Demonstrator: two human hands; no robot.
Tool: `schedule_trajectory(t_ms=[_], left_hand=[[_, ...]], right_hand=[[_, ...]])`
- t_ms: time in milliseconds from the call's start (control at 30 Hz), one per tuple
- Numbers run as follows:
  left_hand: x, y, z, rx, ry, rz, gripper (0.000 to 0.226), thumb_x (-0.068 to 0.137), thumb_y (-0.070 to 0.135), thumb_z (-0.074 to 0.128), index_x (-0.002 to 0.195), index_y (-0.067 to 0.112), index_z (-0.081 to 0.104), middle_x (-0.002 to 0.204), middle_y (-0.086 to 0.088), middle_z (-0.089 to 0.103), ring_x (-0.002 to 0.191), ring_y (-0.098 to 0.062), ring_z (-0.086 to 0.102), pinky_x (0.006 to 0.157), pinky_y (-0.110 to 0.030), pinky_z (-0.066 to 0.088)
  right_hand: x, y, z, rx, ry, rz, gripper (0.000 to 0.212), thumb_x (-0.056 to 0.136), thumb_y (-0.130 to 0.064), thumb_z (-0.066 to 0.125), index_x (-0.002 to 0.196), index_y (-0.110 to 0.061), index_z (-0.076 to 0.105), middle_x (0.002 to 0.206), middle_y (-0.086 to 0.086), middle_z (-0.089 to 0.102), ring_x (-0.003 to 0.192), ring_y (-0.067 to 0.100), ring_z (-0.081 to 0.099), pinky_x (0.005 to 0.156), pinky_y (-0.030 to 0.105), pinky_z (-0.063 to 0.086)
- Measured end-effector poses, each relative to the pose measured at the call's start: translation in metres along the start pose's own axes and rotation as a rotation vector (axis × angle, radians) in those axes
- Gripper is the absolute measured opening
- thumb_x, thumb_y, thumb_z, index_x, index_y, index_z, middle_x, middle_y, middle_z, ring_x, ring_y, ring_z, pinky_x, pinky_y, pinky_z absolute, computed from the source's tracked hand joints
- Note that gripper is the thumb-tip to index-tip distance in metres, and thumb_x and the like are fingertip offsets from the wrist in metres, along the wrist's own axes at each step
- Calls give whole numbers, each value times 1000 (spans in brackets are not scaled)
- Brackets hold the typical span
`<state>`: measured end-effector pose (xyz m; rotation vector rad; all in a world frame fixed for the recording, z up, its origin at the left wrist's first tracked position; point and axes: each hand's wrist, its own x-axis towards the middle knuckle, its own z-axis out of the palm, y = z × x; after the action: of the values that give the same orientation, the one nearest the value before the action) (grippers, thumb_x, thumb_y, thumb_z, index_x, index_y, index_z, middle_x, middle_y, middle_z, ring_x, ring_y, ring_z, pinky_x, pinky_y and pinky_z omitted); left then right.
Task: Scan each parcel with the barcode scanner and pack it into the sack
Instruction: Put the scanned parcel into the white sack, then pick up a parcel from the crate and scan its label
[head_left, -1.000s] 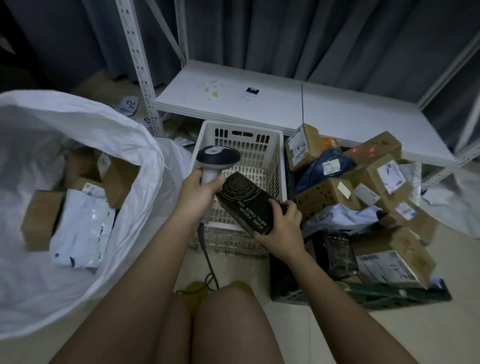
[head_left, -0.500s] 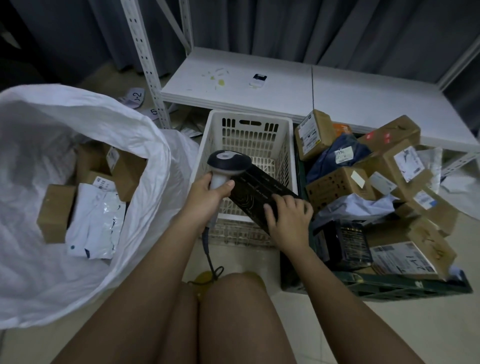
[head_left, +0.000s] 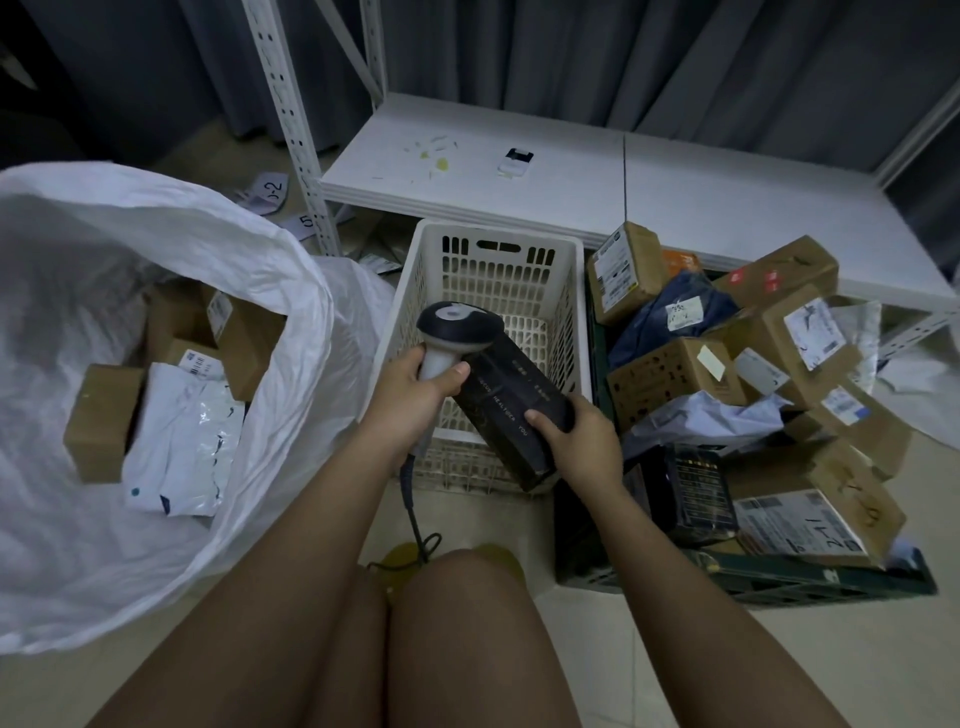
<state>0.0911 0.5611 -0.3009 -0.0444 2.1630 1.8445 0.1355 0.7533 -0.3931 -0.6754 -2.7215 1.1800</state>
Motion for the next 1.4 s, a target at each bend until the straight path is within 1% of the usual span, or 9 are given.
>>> schedule_trajectory(t_ms=[233,400,467,567,767,900,1100,1233,1400], left_hand=[[-3,0,-1,-31,-8,-10,19,94,16,59,113,14,61,96,1,67,88,-9,64,72,-22,48],[-3,0,-6,-48,21,-16,16,94,16,60,110,15,62,92,2,68,85,-9,65,71,-22,50],[-2,0,-8,-39,26,-14,17,94,16,60,110,13,62,90,1,67,82,-9,64,69,-21,48],[-2,-1,-9,-48,26,-22,16,93,17,61,108,11,63,87,-1,67,79,-11,64,67,-22,48],[-2,-1,-13,-113,34,11,8,93,16,61,97,22,64,82,6,69,70,0,67,61,-17,50],[-1,2,-14,-142,54,15,7,93,16,61,98,20,64,84,4,69,77,-8,66,70,-24,51],[-1,-3,-15,-81,48,-13,8,93,19,61,100,17,64,88,-1,69,82,-15,64,77,-31,52],[1,-5,-15,-36,30,4,12,93,17,61,104,15,63,86,1,67,79,-12,63,76,-29,49],[0,-6,-12,-30,11,15,20,93,16,60,113,11,62,86,4,67,75,-7,63,70,-22,47]], right_hand=[[-14,-16,29,-163,88,-242,60,74,-54,76,113,-13,55,110,5,52,107,23,47,83,34,41],[8,-17,27,78,-313,-10,98,60,-67,70,147,-37,35,141,2,47,126,24,49,103,45,45],[13,-14,21,147,-506,51,105,64,-54,79,152,-40,22,147,-2,45,130,21,48,106,41,43],[7,-5,25,-55,-653,13,132,55,-55,85,152,-44,-5,154,0,34,137,26,39,108,44,39],[-11,-17,19,-136,-342,-54,120,62,-56,83,153,-38,6,138,7,28,133,30,23,107,43,30],[-18,-29,11,-554,91,-153,117,70,-62,70,155,-24,-1,145,19,25,133,37,23,110,51,19],[-13,-10,16,-530,-166,-65,123,72,-64,65,153,-19,-16,156,15,7,143,34,9,114,53,8],[-11,1,3,-139,-61,-180,106,64,-47,80,146,-10,25,146,14,35,137,33,31,112,50,28],[-22,18,6,-187,-6,-102,83,76,-59,71,145,-27,36,154,14,15,144,32,9,117,52,17]])
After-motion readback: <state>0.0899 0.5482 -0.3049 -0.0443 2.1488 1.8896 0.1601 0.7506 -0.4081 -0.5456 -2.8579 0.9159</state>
